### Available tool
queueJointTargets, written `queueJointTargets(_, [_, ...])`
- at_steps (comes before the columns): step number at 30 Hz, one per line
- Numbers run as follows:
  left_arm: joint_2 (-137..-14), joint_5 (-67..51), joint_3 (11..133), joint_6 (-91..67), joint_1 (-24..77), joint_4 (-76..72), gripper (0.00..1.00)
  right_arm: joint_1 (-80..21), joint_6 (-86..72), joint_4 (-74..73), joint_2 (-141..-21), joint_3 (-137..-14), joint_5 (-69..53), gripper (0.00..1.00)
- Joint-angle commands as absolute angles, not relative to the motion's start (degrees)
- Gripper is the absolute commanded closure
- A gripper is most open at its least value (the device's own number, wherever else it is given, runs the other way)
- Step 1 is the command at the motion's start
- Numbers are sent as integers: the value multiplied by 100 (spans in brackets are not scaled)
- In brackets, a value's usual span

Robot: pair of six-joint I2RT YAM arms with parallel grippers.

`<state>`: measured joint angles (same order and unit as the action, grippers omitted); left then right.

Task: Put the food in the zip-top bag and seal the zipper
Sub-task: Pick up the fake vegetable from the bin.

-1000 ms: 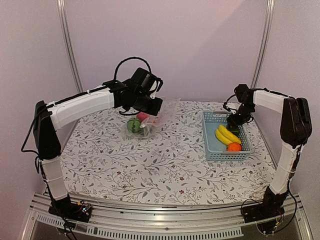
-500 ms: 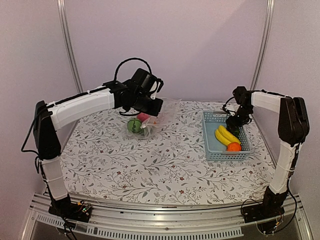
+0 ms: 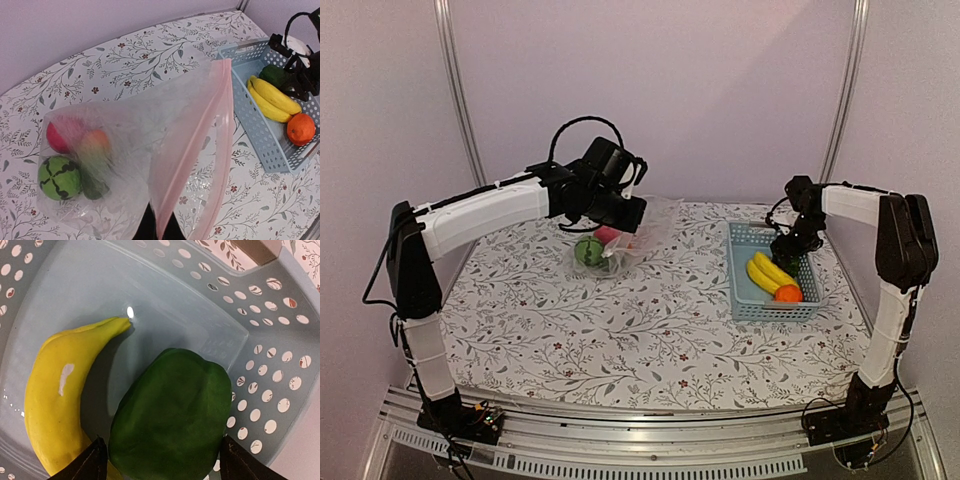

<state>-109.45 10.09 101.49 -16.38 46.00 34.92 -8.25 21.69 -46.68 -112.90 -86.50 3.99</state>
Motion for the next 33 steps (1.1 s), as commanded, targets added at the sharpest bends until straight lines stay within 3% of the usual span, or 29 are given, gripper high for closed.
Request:
queueJointTargets(1, [-10895, 1080, 10125, -1672, 4583, 3384, 100, -820, 2060, -4662, -11488, -8528, 379, 23])
queueJointTargets(8, [-10851, 1123, 10094, -1667, 4579, 3384, 100, -826, 1904, -4584, -11553, -8492, 153, 25])
queueJointTargets(16, [-10817, 1163, 10067, -1742, 4579, 3386, 100, -821, 1853, -4513, -11482, -8630, 74, 44])
queueJointTargets(25, [-10783, 1261, 10017, -1744, 4580, 3315, 100, -823, 1897, -4467, -10851, -8942, 60, 52])
queueJointTargets(33, [-10775, 1243, 10055, -1736, 4579, 3253, 100, -951, 1975, -4456, -10227, -9219, -1076, 58])
